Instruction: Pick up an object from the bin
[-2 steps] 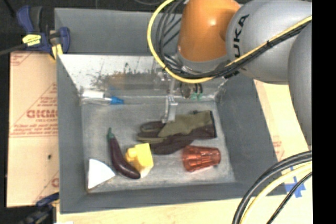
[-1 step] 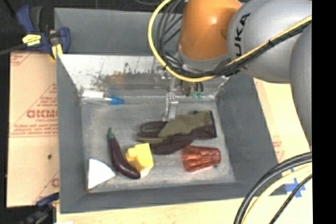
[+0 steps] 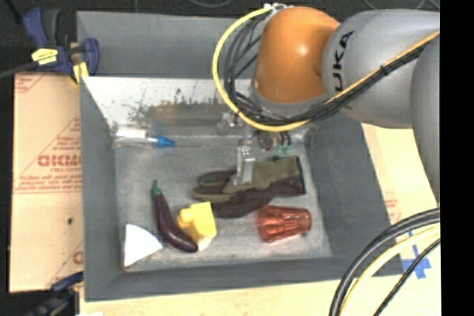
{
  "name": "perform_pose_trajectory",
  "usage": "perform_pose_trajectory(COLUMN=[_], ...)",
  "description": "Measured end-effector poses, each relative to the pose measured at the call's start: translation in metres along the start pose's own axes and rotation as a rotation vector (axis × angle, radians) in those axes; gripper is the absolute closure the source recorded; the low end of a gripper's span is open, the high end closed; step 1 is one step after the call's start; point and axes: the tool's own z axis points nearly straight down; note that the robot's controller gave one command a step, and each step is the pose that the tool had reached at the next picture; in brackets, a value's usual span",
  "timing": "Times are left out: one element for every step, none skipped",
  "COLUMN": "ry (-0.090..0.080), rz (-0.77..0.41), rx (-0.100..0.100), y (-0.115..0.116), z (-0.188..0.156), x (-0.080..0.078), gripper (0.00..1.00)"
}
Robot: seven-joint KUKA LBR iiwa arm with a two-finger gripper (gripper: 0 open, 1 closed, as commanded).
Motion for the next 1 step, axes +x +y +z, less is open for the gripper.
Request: perform_pose_trajectory(ry=[0.003], rz=[0.021], rx=[-0.001], y=[-0.0206], z=[0.0736], x=[0.0167], gripper=[1.0])
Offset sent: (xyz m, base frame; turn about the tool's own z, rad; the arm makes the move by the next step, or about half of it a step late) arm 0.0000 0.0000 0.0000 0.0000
